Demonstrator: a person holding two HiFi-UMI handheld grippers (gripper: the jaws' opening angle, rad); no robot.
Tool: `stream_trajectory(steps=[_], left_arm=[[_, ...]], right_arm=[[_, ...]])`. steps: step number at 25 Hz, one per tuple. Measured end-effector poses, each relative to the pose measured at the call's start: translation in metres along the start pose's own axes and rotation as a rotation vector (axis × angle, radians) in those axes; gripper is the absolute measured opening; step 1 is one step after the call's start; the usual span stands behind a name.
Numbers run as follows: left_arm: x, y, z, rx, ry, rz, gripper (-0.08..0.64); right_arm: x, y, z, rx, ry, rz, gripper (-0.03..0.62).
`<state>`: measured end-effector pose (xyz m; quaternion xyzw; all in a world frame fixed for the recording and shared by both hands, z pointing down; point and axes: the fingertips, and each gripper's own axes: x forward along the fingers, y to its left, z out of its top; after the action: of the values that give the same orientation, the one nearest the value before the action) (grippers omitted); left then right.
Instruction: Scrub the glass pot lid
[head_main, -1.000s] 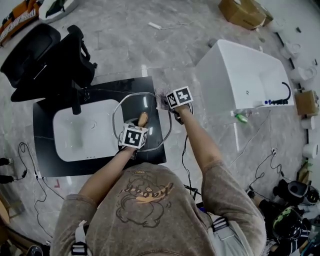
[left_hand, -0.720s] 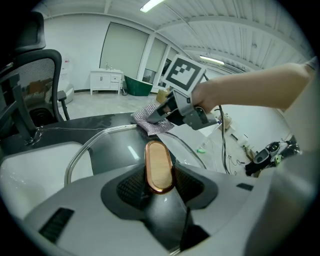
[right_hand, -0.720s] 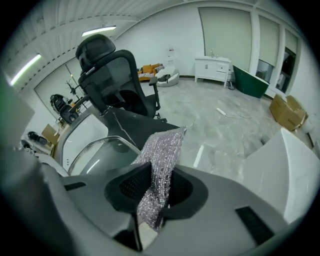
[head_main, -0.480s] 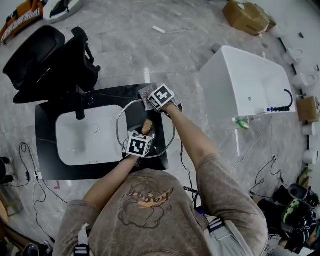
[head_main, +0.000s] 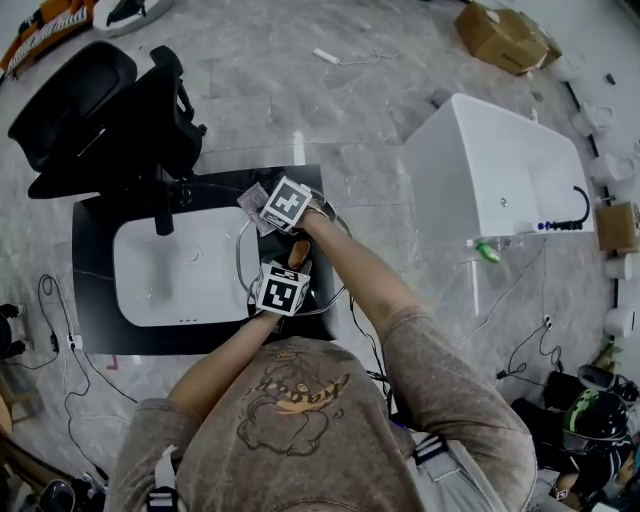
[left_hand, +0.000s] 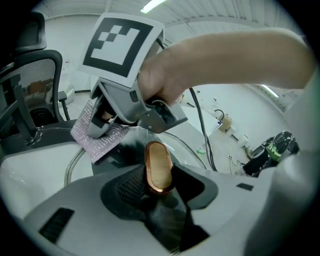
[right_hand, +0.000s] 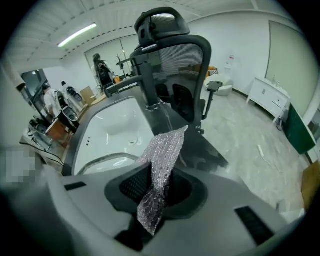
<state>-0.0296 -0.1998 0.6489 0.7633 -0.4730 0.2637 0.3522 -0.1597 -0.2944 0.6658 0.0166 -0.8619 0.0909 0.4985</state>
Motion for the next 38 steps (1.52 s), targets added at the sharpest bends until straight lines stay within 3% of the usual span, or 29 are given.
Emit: stream_trajectory(steps=[8, 15, 20, 26, 29, 33, 38], left_arm=[[0.001, 0.001, 0.001, 0.007, -0.011, 0.005, 0.189], [0.0, -0.001, -0.001, 0.004, 0.002, 0.007, 0.189], [0.0, -0.003, -0.001, 0.006, 0.008, 0.002, 0.19], [0.0, -0.001, 0.001, 0.015, -0.002, 0.011, 0.19], [0.0, 0.0, -0.003, 0.015, 0.007, 0.014, 0.195], [-0.008, -0.001, -0.002, 0.051, -0.001, 0.017, 0.204], [-0.033, 0.001, 0.009, 0.071, -0.094, 0.023, 0.204]], right_arm=[[0.019, 0.059, 0.014, -0.134, -0.006, 0.2, 0.089], [0.024, 0.112, 0.006, -0.29, 0.057, 0.42, 0.089], [0.026, 0.13, 0.002, -0.358, 0.097, 0.475, 0.089], [0.025, 0.13, 0.003, -0.35, 0.081, 0.464, 0.091], [0.023, 0.122, 0.011, -0.285, 0.011, 0.427, 0.094], [0.003, 0.083, 0.032, -0.137, -0.163, 0.296, 0.091], [-0.031, 0.018, 0.014, 0.067, -0.274, 0.095, 0.09]])
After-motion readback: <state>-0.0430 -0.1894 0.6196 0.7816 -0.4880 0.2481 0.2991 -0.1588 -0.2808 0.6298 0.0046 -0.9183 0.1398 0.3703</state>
